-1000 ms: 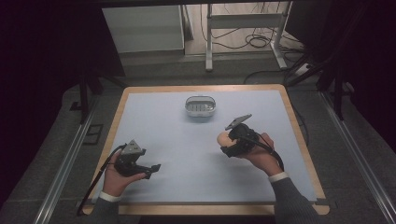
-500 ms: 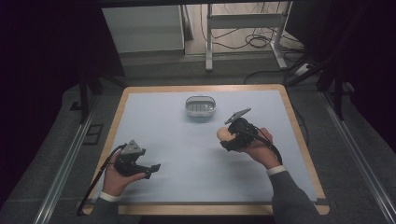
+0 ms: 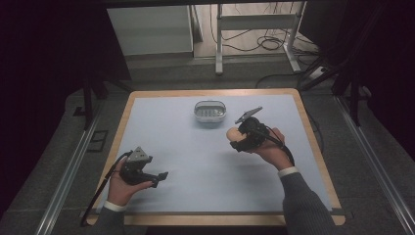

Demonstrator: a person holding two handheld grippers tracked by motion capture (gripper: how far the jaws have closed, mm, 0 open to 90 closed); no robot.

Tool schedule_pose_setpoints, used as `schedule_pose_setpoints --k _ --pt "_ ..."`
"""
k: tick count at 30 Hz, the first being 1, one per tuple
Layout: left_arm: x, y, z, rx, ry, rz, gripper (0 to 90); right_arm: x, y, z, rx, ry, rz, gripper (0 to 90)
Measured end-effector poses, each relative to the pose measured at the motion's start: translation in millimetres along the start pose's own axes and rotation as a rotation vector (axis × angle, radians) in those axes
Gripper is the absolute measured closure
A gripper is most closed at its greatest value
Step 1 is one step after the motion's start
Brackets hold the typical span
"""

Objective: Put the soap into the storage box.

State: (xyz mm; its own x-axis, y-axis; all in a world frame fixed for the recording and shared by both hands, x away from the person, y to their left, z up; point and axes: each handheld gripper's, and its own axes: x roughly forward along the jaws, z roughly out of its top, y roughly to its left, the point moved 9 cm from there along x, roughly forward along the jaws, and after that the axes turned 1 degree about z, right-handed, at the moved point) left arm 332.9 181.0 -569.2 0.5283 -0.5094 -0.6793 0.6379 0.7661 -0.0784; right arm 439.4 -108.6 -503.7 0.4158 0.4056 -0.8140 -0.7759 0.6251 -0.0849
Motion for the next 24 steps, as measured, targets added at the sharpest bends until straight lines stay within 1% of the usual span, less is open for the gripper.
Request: schedule_pose_setpoints --k 4,7,10,15,20,22,24 --pt "-0.3 0.4 -0.4 -0.001 0.003 -0.001 11.0 3.9 -5.1 2.8 0.004 0.013 -0.003 32.3" --pt "-0.4 0.4 -0.3 -0.002 0.001 -0.002 11.0 5.3 -6.2 4.8 0.011 0.006 0.004 32.3" --pt "0.0 0.3 -1.0 0.0 0.008 -0.004 11.0 8.7 -8.7 8.1 0.002 0.013 0.009 32.3" --pt "-0.3 -0.1 -0.6 -0.003 0.003 -0.005 11.1 13.6 -12.1 12.2 0.0 0.023 0.012 32.3" --pt "-0.5 0.2 -0.4 -0.004 0.0 -0.006 11.1 15.4 -16.2 16.9 0.008 0.017 0.013 32.3" --pt "-0.2 -0.2 -0.7 -0.006 0.002 -0.008 11.1 16.3 -19.2 21.0 0.003 0.011 0.012 32.3" --pt "0.0 -0.2 -0.7 -0.005 0.003 -0.008 11.0 14.9 -19.7 23.5 -0.006 0.007 0.022 32.3"
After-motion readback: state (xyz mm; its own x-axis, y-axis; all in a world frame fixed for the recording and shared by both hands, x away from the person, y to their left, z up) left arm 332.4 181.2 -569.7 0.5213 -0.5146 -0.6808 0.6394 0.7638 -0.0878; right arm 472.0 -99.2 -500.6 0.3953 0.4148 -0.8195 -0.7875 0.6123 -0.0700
